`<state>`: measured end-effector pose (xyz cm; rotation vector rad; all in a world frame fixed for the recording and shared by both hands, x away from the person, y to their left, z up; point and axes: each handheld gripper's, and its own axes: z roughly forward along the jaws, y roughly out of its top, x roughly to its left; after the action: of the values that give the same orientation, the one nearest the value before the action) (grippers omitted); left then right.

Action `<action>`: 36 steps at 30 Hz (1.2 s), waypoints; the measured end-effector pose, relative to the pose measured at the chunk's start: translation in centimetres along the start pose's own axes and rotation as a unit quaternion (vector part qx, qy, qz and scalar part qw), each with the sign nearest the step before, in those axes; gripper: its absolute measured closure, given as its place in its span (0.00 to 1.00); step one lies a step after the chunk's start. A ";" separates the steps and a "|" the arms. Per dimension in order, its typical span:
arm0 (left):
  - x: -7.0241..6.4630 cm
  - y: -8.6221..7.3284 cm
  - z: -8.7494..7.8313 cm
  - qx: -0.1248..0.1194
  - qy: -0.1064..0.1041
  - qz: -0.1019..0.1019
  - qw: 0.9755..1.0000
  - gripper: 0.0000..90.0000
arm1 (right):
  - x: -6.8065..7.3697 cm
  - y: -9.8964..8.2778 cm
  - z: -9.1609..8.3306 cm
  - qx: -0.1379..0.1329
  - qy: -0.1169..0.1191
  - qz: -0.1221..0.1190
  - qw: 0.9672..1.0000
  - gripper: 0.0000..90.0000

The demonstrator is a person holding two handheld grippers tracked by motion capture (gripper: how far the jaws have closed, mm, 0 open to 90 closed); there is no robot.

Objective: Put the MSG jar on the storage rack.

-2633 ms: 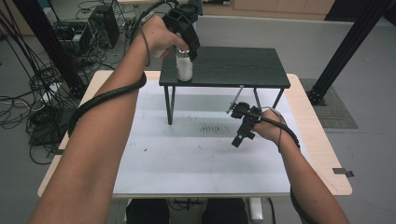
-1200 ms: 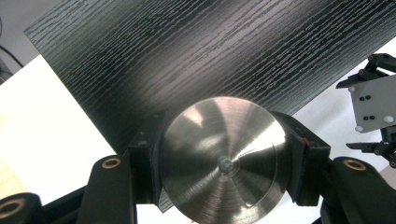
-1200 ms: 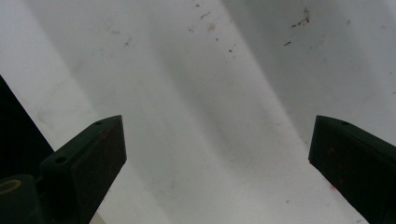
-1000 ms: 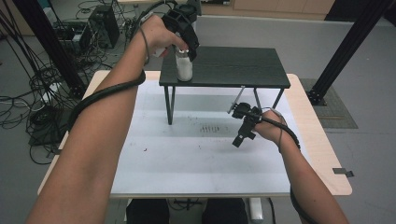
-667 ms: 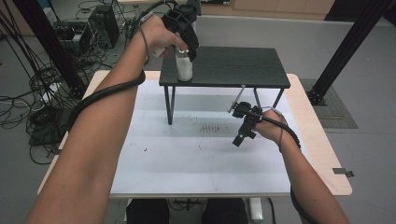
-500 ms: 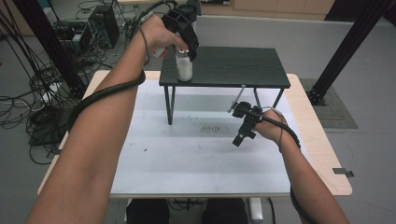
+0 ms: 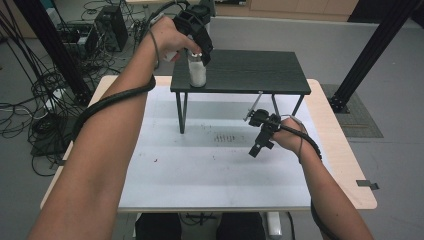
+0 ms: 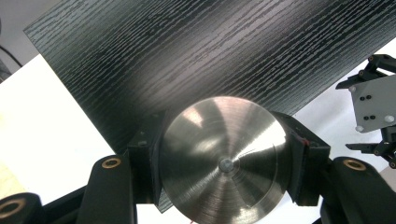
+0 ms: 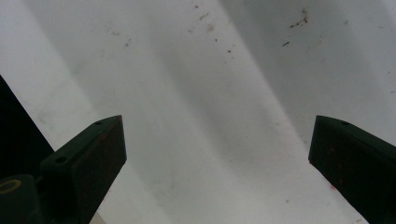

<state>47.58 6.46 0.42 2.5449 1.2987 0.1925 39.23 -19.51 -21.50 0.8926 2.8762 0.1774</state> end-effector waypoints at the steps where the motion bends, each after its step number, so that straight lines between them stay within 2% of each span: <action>1: 0.0 0.0 0.0 0.000 0.000 0.000 1.000 0.47 | -0.1 0.0 0.0 0.000 0.005 0.001 1.000 0.04; 9: 0.1 0.0 0.0 0.000 -0.002 -0.001 1.000 0.47 | -0.3 -0.1 0.1 0.003 0.009 0.002 1.000 0.05; 21: 0.2 0.1 0.0 0.001 -0.004 0.005 1.000 0.46 | -0.1 -0.1 0.0 0.004 0.002 0.002 1.000 0.04; 22: 0.3 0.1 0.1 0.003 -0.009 0.003 1.000 0.44 | 0.1 -0.1 0.0 0.002 -0.006 0.000 1.000 0.05; 23: 0.3 0.1 0.1 0.003 -0.009 0.003 1.000 0.39 | 0.1 -0.1 0.0 0.002 -0.006 0.000 1.000 0.05; 24: 0.3 0.2 0.2 0.005 -0.010 0.003 1.000 0.39 | 0.1 -0.1 -0.1 0.003 -0.006 0.000 1.000 0.05; 25: 0.2 0.3 0.3 0.005 -0.005 -0.001 1.000 0.32 | -0.1 -0.1 -0.1 0.002 0.002 0.000 1.000 0.05; 26: 0.2 0.3 0.3 0.005 -0.005 -0.001 1.000 0.29 | -0.3 -0.1 -0.1 0.002 0.006 0.000 1.000 0.05; 27: 0.2 0.4 0.3 0.007 -0.006 0.000 1.000 0.29 | -0.3 -0.1 -0.1 0.002 0.006 0.000 1.000 0.05; 28: 0.3 0.6 0.5 0.016 -0.005 -0.003 1.000 0.23 | 0.0 0.0 0.0 0.002 -0.001 0.000 1.000 0.05; 30: 0.2 0.7 0.6 0.017 -0.002 -0.003 1.000 0.22 | -0.1 0.0 0.1 0.003 0.004 0.001 1.000 0.05; 31: 0.3 0.6 0.6 0.015 -0.006 -0.010 1.000 0.19 | -0.5 0.0 0.1 0.005 0.016 0.003 1.000 0.05; 35: 0.6 0.5 0.5 0.011 -0.009 -0.021 1.000 0.08 | -0.5 -0.1 0.1 0.005 0.014 0.003 1.000 0.05; 36: 0.6 0.4 0.5 0.009 -0.010 -0.029 1.000 0.08 | -0.2 -0.1 0.2 0.004 0.007 0.002 1.000 0.05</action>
<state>48.38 6.67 0.03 2.5138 1.3704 0.1454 39.38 -19.73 -21.64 0.9012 2.8907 0.1719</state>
